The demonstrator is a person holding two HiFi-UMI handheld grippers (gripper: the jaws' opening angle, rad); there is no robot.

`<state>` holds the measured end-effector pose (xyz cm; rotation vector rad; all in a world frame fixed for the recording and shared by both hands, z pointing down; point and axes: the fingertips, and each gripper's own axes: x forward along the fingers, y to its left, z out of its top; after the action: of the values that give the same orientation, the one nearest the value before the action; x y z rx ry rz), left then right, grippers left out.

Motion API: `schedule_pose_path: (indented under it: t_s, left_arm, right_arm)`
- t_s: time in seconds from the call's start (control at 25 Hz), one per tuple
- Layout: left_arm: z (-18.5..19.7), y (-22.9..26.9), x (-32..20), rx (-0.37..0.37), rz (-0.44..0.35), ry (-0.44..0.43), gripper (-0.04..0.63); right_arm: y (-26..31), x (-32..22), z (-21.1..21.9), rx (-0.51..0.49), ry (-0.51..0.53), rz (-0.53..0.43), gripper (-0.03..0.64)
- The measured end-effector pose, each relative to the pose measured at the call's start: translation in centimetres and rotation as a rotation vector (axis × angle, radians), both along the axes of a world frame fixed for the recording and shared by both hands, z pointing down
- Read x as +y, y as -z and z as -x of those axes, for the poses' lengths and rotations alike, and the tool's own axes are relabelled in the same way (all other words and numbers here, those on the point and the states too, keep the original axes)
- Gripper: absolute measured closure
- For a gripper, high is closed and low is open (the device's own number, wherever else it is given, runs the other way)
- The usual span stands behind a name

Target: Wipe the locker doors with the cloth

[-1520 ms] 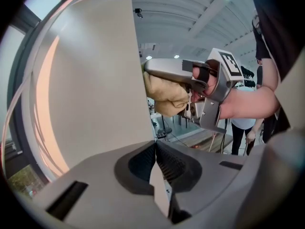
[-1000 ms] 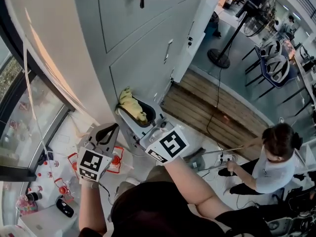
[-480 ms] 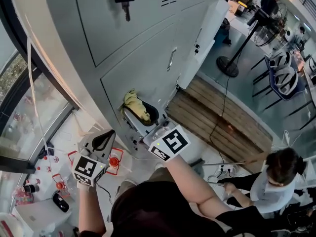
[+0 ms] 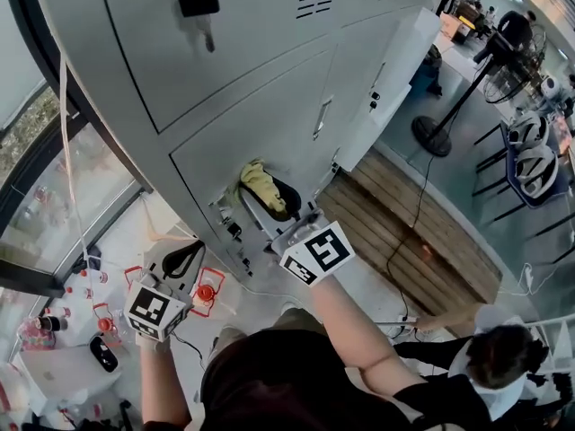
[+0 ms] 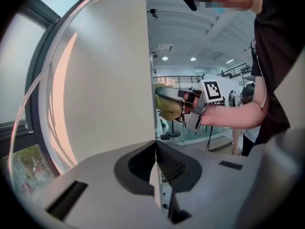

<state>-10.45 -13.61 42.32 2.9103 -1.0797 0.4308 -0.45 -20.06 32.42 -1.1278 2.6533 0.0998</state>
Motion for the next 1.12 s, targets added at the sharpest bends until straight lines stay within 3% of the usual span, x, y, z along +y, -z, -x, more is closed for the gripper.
schedule_pose_path:
  t_s: [1.12]
  left_arm:
    - [0.0,-0.2,-0.2,-0.009,-0.038,0.256,0.584]
  right_arm:
    - [-0.3,-8.6,-10.4,-0.056,-0.067,0.065,0.457]
